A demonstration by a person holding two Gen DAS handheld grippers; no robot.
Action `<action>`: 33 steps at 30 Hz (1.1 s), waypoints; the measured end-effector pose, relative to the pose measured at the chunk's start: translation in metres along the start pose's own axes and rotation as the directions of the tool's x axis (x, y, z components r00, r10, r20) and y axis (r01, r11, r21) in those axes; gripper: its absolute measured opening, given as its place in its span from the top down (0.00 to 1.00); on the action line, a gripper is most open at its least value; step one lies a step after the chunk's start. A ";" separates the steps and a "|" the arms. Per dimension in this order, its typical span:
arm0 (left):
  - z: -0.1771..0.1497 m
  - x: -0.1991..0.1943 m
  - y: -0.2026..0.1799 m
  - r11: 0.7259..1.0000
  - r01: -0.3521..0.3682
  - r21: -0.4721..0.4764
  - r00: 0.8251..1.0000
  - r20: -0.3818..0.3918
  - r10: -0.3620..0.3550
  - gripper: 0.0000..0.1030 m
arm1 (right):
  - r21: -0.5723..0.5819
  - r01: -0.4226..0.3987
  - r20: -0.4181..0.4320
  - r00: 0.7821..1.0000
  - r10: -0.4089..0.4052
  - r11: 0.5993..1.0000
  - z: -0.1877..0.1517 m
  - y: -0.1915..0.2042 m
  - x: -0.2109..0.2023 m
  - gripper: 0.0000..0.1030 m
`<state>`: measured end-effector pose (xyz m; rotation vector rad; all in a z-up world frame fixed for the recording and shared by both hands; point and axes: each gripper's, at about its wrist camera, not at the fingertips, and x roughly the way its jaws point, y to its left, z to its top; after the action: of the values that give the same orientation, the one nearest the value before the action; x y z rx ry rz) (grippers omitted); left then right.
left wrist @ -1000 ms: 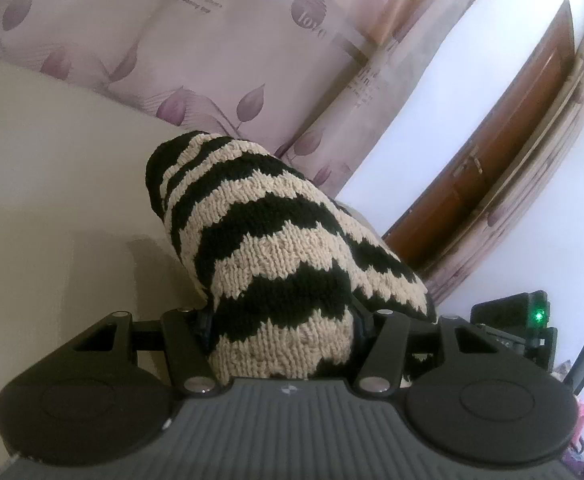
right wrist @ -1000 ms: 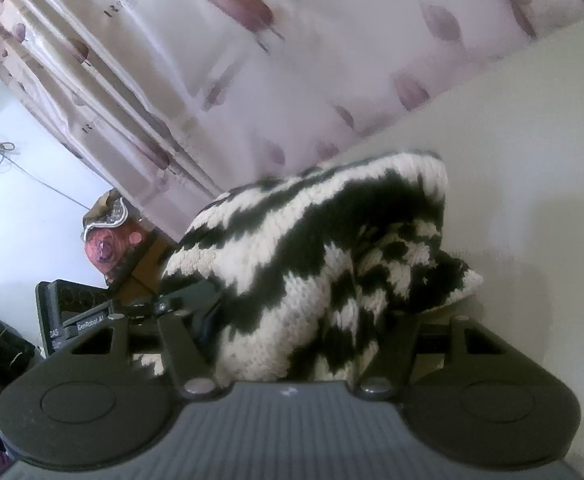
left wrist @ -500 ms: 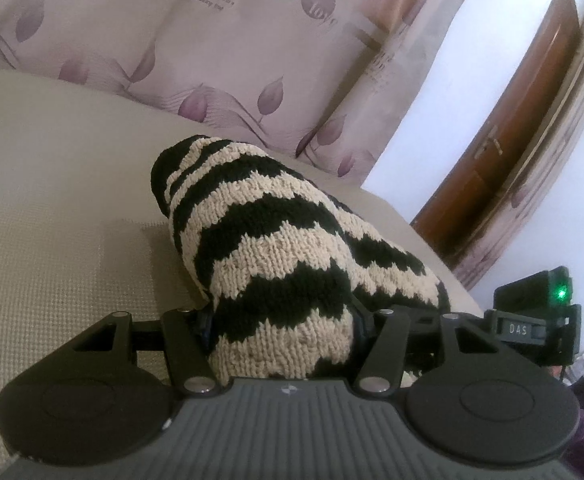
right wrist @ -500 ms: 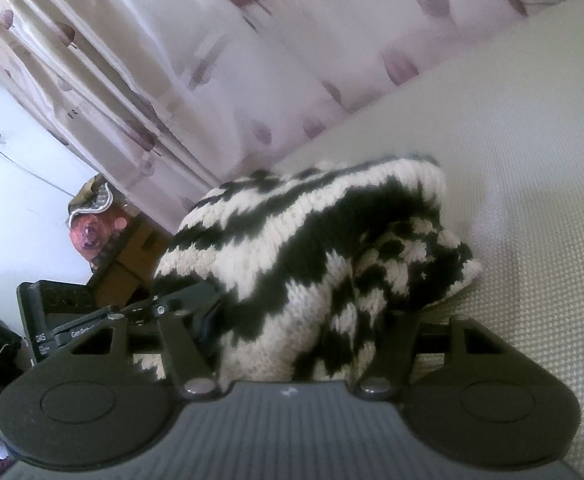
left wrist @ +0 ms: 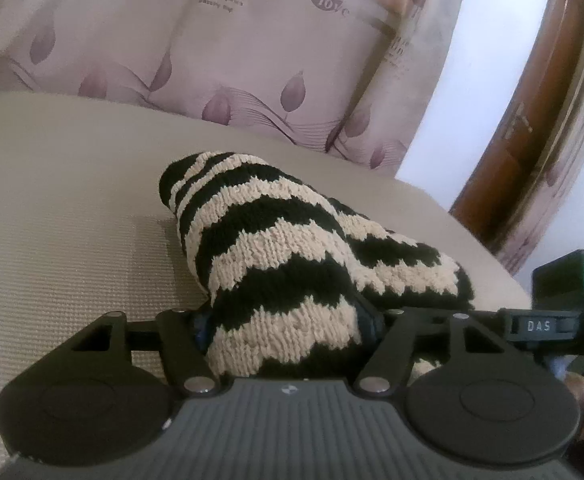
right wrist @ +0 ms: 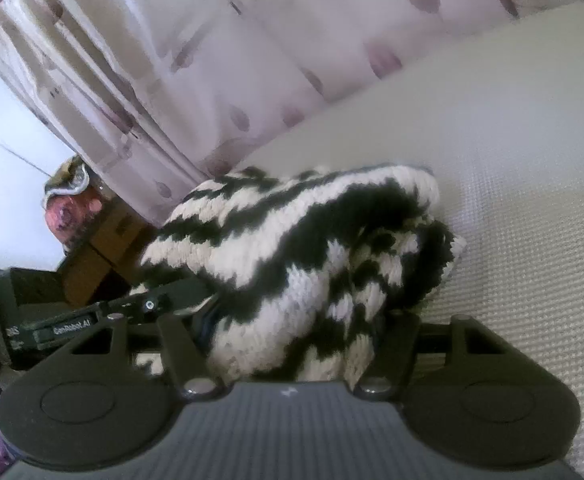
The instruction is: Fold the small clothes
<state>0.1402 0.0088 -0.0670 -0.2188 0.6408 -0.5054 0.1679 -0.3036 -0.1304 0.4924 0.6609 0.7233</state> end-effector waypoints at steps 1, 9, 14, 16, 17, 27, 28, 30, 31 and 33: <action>-0.001 0.000 -0.002 1.000 -0.011 0.007 1.000 0.004 0.011 0.34 | -0.006 0.008 0.001 1.000 -0.008 1.000 -0.001 0.001 0.000 0.35; -0.008 -0.003 -0.018 0.991 -0.112 0.076 0.993 0.053 0.108 0.22 | -0.066 0.074 0.034 0.997 -0.072 0.995 -0.011 0.011 0.000 0.27; -0.015 -0.007 -0.032 0.962 -0.227 0.155 0.970 0.125 0.209 0.05 | -0.076 0.106 0.073 0.992 -0.100 0.991 -0.022 0.012 -0.005 0.19; -0.017 -0.010 -0.039 0.945 -0.274 0.181 0.956 0.159 0.247 0.00 | -0.076 0.117 0.090 0.990 -0.110 0.990 -0.025 0.014 -0.008 0.19; -0.019 -0.012 -0.042 0.937 -0.294 0.190 0.949 0.178 0.261 0.00 | -0.082 0.130 0.108 0.987 -0.120 0.988 -0.025 0.016 -0.012 0.19; -0.029 -0.039 -0.081 0.858 -0.474 0.198 0.867 0.277 0.414 0.00 | -0.245 0.402 0.427 0.862 -0.274 0.882 -0.071 0.087 -0.075 0.02; -0.032 -0.044 -0.087 0.859 -0.472 0.199 0.865 0.291 0.408 0.00 | -0.240 0.430 0.460 0.840 -0.288 0.870 -0.077 0.092 -0.081 0.01; -0.036 -0.054 -0.096 0.861 -0.471 0.191 0.859 0.323 0.398 0.00 | -0.222 0.469 0.517 0.800 -0.304 0.855 -0.086 0.101 -0.093 0.01; -0.037 -0.059 -0.101 0.859 -0.477 0.185 0.851 0.340 0.400 0.00 | -0.214 0.481 0.538 0.784 -0.309 0.850 -0.090 0.104 -0.099 0.00; -0.039 -0.067 -0.110 0.855 -0.487 0.180 0.842 0.356 0.405 0.00 | -0.195 0.511 0.572 0.752 -0.326 0.837 -0.097 0.111 -0.106 0.00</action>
<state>0.0285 -0.0530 -0.0248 0.1107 0.2950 -0.0881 -0.0086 -0.2911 -0.0891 0.1789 0.1084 0.2279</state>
